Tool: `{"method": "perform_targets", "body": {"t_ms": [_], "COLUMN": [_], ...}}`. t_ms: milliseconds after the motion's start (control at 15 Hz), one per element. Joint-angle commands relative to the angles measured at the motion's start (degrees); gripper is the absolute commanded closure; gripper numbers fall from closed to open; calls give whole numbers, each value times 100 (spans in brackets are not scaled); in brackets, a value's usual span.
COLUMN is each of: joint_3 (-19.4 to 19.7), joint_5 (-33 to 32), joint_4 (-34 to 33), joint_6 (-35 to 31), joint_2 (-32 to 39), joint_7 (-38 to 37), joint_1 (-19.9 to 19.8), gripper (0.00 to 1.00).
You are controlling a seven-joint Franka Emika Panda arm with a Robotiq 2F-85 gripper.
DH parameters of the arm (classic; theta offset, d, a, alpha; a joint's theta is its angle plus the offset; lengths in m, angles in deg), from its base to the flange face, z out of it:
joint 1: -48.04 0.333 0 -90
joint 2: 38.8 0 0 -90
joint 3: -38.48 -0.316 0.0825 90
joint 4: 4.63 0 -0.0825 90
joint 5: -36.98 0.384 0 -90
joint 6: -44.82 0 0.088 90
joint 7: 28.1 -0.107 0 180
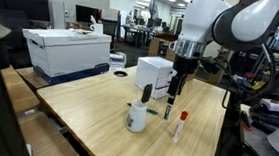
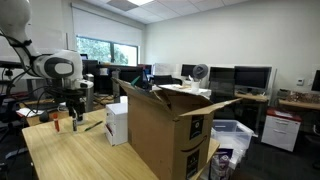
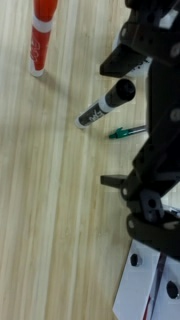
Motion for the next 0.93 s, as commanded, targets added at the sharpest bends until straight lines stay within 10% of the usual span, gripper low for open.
{"method": "perform_targets", "body": {"t_ms": [0, 333, 867], "joint_3": [-104, -246, -371], "joint_5": [-182, -244, -574], "joint_4": [220, 118, -28], "joint_6": [-69, -7, -74], "joint_2": [-221, -107, 44], "joint_7": [-348, -479, -700], "joint_1": [-8, 57, 118], "gripper": [0, 2, 61]}}
